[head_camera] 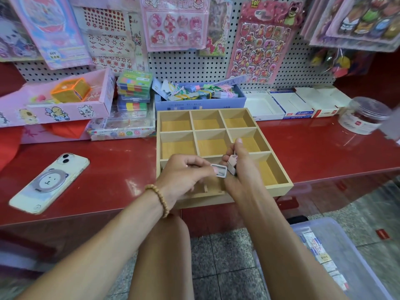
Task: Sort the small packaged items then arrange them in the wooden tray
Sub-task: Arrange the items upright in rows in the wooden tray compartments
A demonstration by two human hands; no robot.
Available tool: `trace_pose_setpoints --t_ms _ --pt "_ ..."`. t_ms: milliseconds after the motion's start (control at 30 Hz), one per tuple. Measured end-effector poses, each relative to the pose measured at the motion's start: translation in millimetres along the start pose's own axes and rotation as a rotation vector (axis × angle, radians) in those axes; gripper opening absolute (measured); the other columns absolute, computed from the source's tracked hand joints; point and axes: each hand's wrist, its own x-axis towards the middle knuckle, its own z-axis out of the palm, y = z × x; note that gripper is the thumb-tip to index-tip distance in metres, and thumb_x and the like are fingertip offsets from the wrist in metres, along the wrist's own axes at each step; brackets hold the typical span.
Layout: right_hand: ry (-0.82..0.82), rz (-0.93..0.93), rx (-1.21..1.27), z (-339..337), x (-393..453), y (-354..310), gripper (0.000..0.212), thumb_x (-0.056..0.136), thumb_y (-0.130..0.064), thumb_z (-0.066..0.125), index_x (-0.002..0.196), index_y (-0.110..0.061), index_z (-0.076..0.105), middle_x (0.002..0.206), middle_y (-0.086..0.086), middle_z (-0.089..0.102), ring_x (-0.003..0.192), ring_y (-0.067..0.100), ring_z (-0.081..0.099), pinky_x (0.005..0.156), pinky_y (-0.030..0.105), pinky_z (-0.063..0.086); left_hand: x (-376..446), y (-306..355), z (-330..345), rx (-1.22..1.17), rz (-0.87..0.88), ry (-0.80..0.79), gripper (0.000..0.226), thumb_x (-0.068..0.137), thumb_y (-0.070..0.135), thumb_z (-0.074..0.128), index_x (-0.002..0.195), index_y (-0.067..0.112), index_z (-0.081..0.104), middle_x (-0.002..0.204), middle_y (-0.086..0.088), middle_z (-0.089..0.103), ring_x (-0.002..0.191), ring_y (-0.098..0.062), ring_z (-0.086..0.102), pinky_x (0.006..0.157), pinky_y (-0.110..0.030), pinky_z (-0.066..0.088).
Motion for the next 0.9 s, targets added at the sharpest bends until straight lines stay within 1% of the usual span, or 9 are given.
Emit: trace_pose_setpoints --t_ms 67,167,300,400,533,600,700,767,900 --pt "-0.063 -0.094 -0.293 -6 -4 -9 0.021 0.099 -0.025 0.06 0.086 -0.009 0.061 0.064 -0.001 0.05 0.049 0.009 0.044 0.044 0.019 0.036 4 3 -13 0.052 0.019 0.017 0.013 0.073 0.014 0.082 0.079 0.01 0.071 0.071 -0.008 0.071 0.059 -0.01 0.058 0.044 -0.019 0.041" --pt "-0.312 -0.111 -0.698 -9 -14 -20 0.021 0.097 -0.024 0.063 0.093 -0.004 0.068 0.061 -0.001 0.048 0.049 0.01 0.04 0.043 0.018 0.032 11 8 -25 0.109 0.027 0.012 0.014 0.076 0.007 0.079 0.084 0.005 0.068 0.07 -0.009 0.073 0.058 -0.012 0.065 0.05 -0.022 0.047" --pt "-0.479 -0.091 -0.968 -1 -26 -23 0.024 0.097 -0.02 0.063 0.076 -0.009 0.065 0.05 -0.004 0.045 0.043 0.009 0.037 0.041 0.02 0.03 15 10 -25 0.14 0.095 -0.012 0.012 0.077 0.011 0.08 0.081 0.009 0.068 0.069 -0.008 0.073 0.055 -0.011 0.065 0.055 -0.024 0.054" --pt "-0.441 -0.072 -0.913 2 -26 -20 0.033 0.099 -0.02 0.062 0.067 -0.011 0.06 0.051 -0.003 0.046 0.042 0.009 0.037 0.04 0.02 0.027 13 9 -25 0.173 0.167 -0.008 0.017 0.075 0.006 0.081 0.086 0.015 0.071 0.074 -0.001 0.073 0.062 -0.009 0.067 0.059 -0.021 0.054" --pt "-0.405 -0.054 -0.863 1 -27 -12 0.034 0.099 -0.021 0.061 0.067 -0.01 0.059 0.054 -0.001 0.049 0.044 0.01 0.038 0.04 0.02 0.027 9 4 -23 0.537 0.434 0.078 0.03 0.065 0.02 0.088 0.091 0.024 0.073 0.087 0.009 0.067 0.072 -0.004 0.064 0.068 -0.015 0.049" --pt "-0.38 -0.049 -0.845 1 -28 -10 0.031 0.099 -0.023 0.061 0.072 -0.009 0.061 0.06 0.0 0.049 0.046 0.011 0.038 0.041 0.021 0.026 8 3 -23 0.612 0.519 0.12 0.031 0.066 0.023 0.086 0.094 0.023 0.074 0.088 0.007 0.062 0.074 -0.005 0.061 0.071 -0.017 0.047" --pt "-0.189 -0.022 -0.744 -2 -26 -16 0.027 0.099 -0.031 0.06 0.089 -0.007 0.064 0.063 -0.001 0.048 0.045 0.01 0.041 0.04 0.022 0.027 11 -3 -32 0.76 0.481 0.069 0.037 0.07 0.03 0.084 0.104 0.02 0.073 0.088 0.008 0.061 0.078 -0.008 0.06 0.078 -0.028 0.05" --pt "-0.058 0.02 -0.581 -6 -21 -23 0.028 0.101 -0.034 0.056 0.091 -0.009 0.062 0.062 -0.001 0.049 0.044 0.01 0.044 0.039 0.021 0.03 13 -10 -39 0.933 0.394 0.022 0.042 0.073 0.039 0.081 0.11 0.022 0.071 0.092 0.012 0.061 0.081 -0.007 0.059 0.08 -0.031 0.052" --pt "-0.012 0.146 -0.276 -12 -15 -31 0.017 0.099 -0.024 0.048 0.093 -0.01 0.056 0.066 0.004 0.05 0.051 0.014 0.044 0.038 0.021 0.033 17 -16 -34 1.148 0.355 -0.007 0.036 0.079 0.046 0.074 0.11 0.03 0.067 0.093 0.016 0.056 0.081 -0.005 0.051 0.069 -0.023 0.041"
